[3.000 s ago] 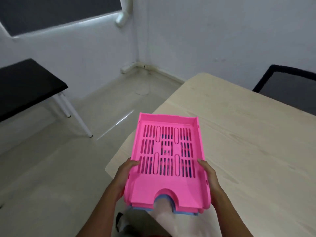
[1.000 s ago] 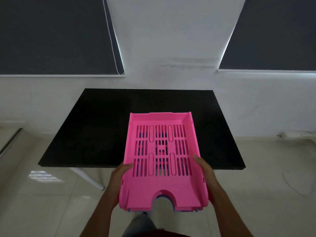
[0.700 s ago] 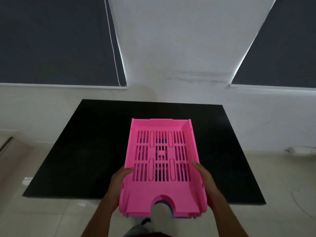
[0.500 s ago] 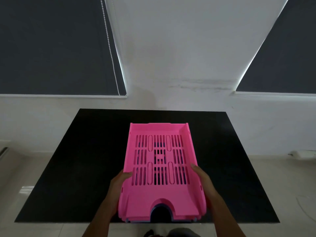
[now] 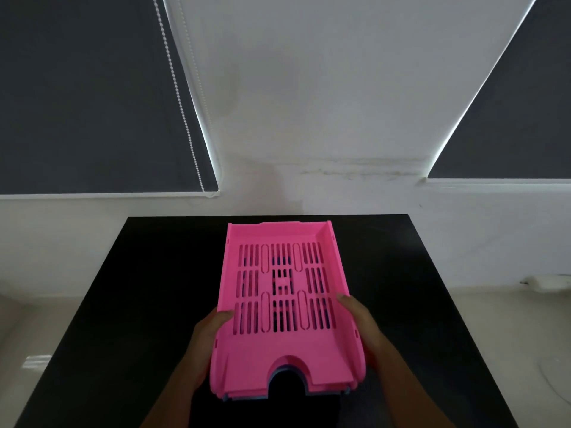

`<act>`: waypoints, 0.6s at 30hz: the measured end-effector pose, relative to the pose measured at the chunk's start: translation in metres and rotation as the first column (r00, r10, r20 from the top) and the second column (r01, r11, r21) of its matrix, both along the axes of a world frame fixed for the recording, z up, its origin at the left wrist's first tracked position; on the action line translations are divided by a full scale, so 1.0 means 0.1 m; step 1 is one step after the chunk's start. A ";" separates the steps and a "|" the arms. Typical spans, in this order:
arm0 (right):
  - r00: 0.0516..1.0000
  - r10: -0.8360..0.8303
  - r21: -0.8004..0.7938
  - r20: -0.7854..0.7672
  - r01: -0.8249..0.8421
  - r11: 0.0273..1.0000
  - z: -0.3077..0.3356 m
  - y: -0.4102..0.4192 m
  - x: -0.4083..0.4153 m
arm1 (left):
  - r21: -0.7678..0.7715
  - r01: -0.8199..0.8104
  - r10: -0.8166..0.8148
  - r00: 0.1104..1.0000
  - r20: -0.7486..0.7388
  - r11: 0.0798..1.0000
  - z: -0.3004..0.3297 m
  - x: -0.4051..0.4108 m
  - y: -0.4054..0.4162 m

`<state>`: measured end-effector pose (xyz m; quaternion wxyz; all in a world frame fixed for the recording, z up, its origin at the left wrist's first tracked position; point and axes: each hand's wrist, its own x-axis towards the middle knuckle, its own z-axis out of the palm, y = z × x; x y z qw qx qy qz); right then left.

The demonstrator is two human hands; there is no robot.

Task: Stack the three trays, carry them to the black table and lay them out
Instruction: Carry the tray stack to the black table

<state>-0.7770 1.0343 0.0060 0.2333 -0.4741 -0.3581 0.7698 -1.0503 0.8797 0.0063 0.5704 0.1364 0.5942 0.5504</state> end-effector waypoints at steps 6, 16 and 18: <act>1.000 0.005 -0.006 -0.014 -0.005 1.000 0.00 0.23 -0.05 | -0.005 0.020 -0.020 0.999 -0.030 1.000 0.01 -0.06 0.24; 0.996 0.080 0.022 0.036 -0.080 0.997 0.03 0.41 -0.08 | 0.019 0.010 -0.008 0.996 -0.092 1.000 0.07 -0.03 0.39; 0.995 0.058 0.105 0.080 -0.066 0.992 0.08 0.39 -0.07 | 0.025 -0.041 0.044 0.992 -0.121 0.999 0.07 -0.03 0.41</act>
